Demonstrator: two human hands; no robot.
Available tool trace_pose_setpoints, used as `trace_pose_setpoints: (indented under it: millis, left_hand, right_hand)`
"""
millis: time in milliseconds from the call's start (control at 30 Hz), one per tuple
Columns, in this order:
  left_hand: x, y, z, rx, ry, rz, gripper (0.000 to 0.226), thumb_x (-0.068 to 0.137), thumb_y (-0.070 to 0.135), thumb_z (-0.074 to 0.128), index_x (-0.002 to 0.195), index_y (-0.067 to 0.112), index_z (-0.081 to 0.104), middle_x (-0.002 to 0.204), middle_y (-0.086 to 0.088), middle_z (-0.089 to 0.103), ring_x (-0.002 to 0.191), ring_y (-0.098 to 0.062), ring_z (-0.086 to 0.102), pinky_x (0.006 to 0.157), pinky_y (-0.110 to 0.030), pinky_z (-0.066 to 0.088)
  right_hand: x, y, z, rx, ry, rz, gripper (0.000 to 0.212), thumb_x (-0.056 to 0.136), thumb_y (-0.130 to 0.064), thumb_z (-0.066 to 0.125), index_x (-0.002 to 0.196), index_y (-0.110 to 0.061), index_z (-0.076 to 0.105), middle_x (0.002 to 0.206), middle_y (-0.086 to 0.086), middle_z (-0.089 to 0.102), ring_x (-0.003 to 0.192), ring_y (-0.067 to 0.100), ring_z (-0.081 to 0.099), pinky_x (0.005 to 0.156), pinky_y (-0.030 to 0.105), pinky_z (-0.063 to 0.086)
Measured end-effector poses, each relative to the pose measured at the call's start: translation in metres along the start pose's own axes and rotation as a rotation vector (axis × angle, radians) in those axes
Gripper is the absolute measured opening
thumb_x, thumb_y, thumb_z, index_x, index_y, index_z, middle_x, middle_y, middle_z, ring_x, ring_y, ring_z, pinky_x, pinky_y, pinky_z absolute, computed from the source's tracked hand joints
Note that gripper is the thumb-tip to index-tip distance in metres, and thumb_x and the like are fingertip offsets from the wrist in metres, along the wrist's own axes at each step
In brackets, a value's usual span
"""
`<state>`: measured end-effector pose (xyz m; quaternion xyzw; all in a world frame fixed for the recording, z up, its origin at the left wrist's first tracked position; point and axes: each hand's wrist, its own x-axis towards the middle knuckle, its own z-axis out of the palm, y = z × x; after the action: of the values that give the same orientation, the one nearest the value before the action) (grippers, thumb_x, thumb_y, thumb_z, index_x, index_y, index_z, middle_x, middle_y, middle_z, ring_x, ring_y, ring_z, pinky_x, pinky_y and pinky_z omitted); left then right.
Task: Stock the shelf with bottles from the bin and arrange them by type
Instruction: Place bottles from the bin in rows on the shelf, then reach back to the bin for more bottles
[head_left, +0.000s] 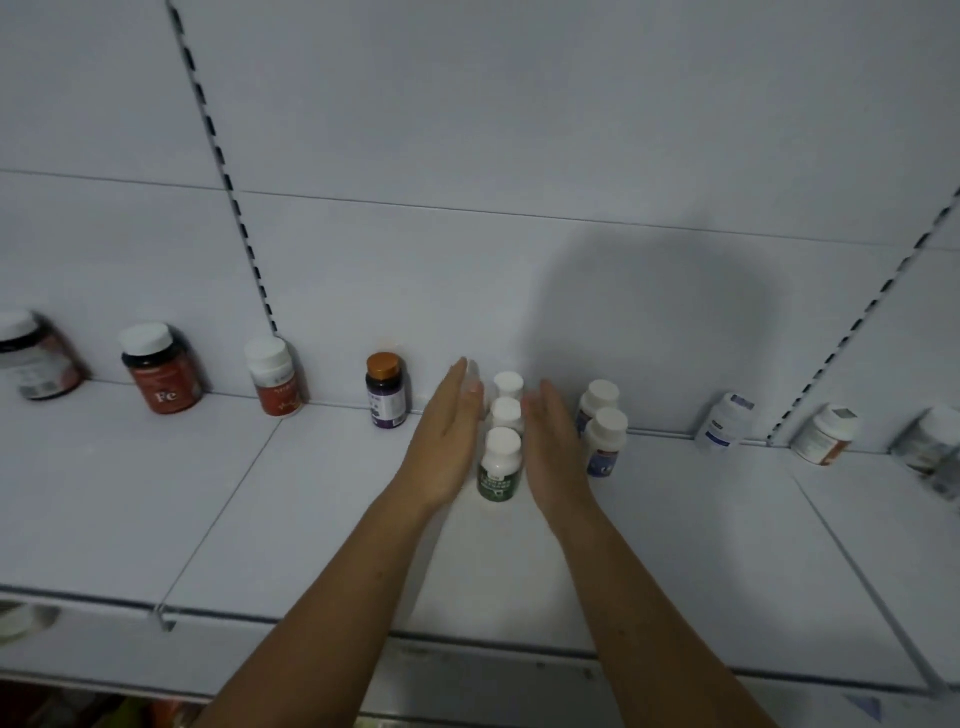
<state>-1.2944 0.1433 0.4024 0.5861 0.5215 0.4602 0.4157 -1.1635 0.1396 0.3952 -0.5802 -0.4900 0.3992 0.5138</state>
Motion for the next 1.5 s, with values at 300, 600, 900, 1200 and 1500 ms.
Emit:
trace_pose_setpoints:
  millis: [300,600,900,1200,1500]
  left_hand:
    - [-0.099,0.027,-0.097,1.045,0.325,0.144,0.081,0.098,0.075,0.032,0.165,0.031,0.025,0.173,0.002,0.026,0.159,-0.023,0.023,0.128,-0.054,0.024]
    - [-0.277,0.03,-0.132,1.257,0.515,-0.346,0.084,0.098,0.079,0.032,0.167,0.034,0.013,0.174,0.006,0.02,0.161,-0.021,0.019,0.131,-0.051,0.015]
    - [-0.448,0.016,-0.188,1.297,0.74,-0.74,0.087,0.096,0.083,0.027,0.167,0.036,0.01,0.175,0.008,0.015,0.161,-0.019,0.014,0.131,-0.052,0.015]
    - [-0.577,-0.038,-0.289,1.175,0.885,-0.851,0.088,0.095,0.084,0.027,0.167,0.037,0.009,0.175,0.009,0.017,0.161,-0.017,0.014,0.131,-0.05,0.014]
    - [-0.63,-0.098,-0.385,1.068,0.872,-0.862,0.086,0.095,0.082,0.03,0.166,0.035,0.018,0.172,0.009,0.025,0.158,-0.016,0.026,0.13,-0.047,0.022]
  right_hand:
    - [-0.048,-0.071,-0.026,-0.689,-0.534,-0.61,0.082,0.1,-0.061,0.051,0.165,-0.032,0.012,0.172,-0.017,0.003,0.156,0.0,-0.009,0.128,0.033,-0.003]
    - [-0.131,-0.073,0.051,-0.759,-1.009,-1.004,0.085,0.1,-0.069,0.04,0.166,-0.028,0.006,0.174,-0.009,0.001,0.16,0.012,-0.007,0.131,0.04,0.001]
    - [-0.261,-0.072,0.154,-0.703,-1.281,-1.228,0.087,0.1,-0.068,0.043,0.166,-0.028,0.004,0.174,-0.006,0.002,0.16,0.014,-0.004,0.131,0.044,0.004]
    - [-0.368,-0.058,0.293,-0.74,-1.408,-1.285,0.086,0.099,-0.068,0.046,0.166,-0.03,0.008,0.174,-0.01,0.004,0.159,0.011,-0.002,0.122,0.031,-0.003]
    - [-0.416,-0.036,0.407,-0.832,-1.493,-1.08,0.085,0.098,-0.061,0.056,0.165,-0.03,0.014,0.173,-0.006,0.015,0.16,0.016,0.009,0.129,0.047,0.018]
